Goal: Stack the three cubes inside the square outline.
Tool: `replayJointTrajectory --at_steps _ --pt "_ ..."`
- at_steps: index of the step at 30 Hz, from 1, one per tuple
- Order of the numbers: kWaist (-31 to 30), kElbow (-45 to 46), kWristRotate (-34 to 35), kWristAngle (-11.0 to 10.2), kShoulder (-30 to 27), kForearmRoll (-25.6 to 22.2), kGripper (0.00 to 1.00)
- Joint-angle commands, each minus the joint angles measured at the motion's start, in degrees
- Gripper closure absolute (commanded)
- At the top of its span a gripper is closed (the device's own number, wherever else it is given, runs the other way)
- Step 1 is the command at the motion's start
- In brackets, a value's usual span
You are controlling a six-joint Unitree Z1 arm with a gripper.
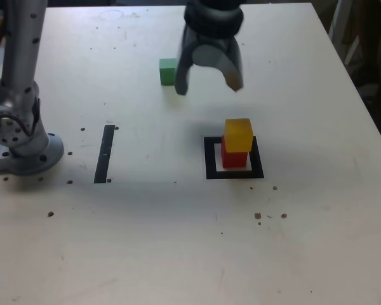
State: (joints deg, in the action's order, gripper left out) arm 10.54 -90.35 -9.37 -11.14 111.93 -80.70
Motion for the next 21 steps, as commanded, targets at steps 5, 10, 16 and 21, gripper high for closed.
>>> replayJointTrajectory --at_steps 5,10,16,21 --pt "8.5 3.2 -4.3 -2.3 -2.7 0.6 0.01" --pt "15.8 5.8 -9.5 -2.6 -2.5 3.2 0.01" --pt "22.9 9.5 -14.9 -2.6 -0.4 9.9 0.01" --pt "27.2 10.9 -18.4 -2.9 2.6 14.0 0.01"
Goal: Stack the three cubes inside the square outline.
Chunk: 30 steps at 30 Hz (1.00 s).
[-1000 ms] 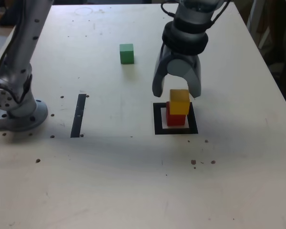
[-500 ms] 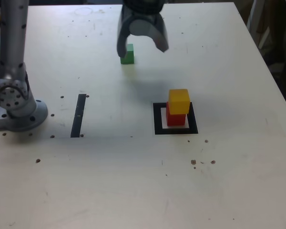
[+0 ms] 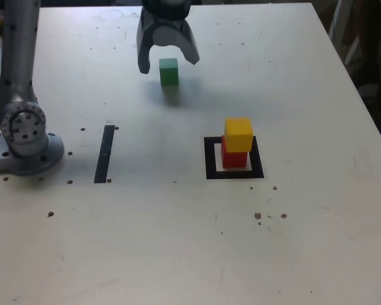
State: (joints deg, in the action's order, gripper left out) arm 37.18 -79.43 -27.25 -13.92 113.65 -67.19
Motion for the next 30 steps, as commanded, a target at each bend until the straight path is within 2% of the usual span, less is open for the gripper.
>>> replayJointTrajectory --at_steps 1,6,9,12,16,19,21,30 --pt "1.2 0.0 -1.3 -0.2 1.8 1.1 0.01" --pt "2.7 -0.2 -2.7 -0.2 4.5 2.4 0.04" --pt "3.1 -0.6 -2.9 -0.2 5.2 2.6 0.11" --pt "3.2 -0.9 -2.9 -0.3 5.6 2.8 0.24" --pt "3.2 -0.8 -2.7 -0.9 6.1 4.0 0.53" --pt "3.2 -0.8 -2.6 -1.5 6.1 4.6 0.67" --pt "3.2 -0.7 -2.6 -1.7 6.1 4.7 0.70" --pt "3.3 -0.8 -2.6 -1.7 6.1 4.4 0.70"
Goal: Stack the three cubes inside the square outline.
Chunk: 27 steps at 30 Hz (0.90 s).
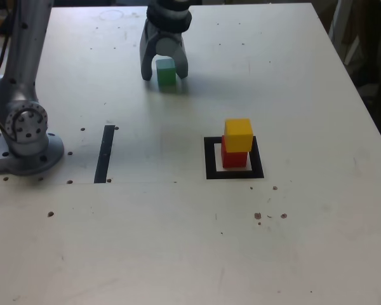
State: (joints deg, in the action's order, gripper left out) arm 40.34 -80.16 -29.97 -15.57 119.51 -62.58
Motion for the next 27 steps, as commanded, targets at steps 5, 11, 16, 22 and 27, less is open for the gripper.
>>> replayJointTrajectory --at_steps 5,11,16,22,27 --pt "0.2 -0.1 0.1 -0.1 0.3 -0.3 0.70" --pt "0.2 -0.2 0.1 0.0 0.2 -0.6 0.70" --pt "-0.7 -1.0 0.4 0.4 -1.1 -2.4 0.70" --pt "-7.8 -6.6 3.0 0.9 -4.4 -10.5 0.70" --pt "-16.9 -13.7 7.8 2.0 -5.9 -19.0 0.70"
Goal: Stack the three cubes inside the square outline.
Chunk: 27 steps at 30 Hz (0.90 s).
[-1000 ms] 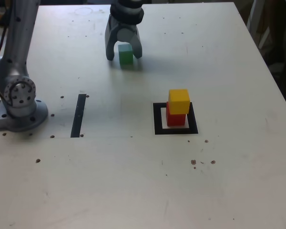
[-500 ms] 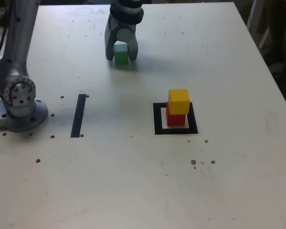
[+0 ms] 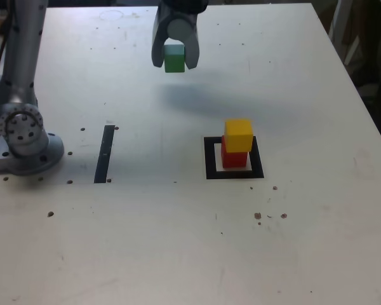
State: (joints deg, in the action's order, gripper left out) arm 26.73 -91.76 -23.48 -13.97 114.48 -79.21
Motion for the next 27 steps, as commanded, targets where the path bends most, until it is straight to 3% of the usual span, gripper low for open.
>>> replayJointTrajectory --at_steps 1,9,17,27 --pt "-5.1 -3.6 2.4 0.8 -1.1 -3.8 0.70" --pt "-17.7 -13.5 10.6 5.2 -0.7 -12.3 0.70" --pt "-24.7 -17.9 15.1 8.7 1.8 -13.5 0.70" --pt "-29.1 -20.9 17.9 10.1 5.3 -14.1 0.70"
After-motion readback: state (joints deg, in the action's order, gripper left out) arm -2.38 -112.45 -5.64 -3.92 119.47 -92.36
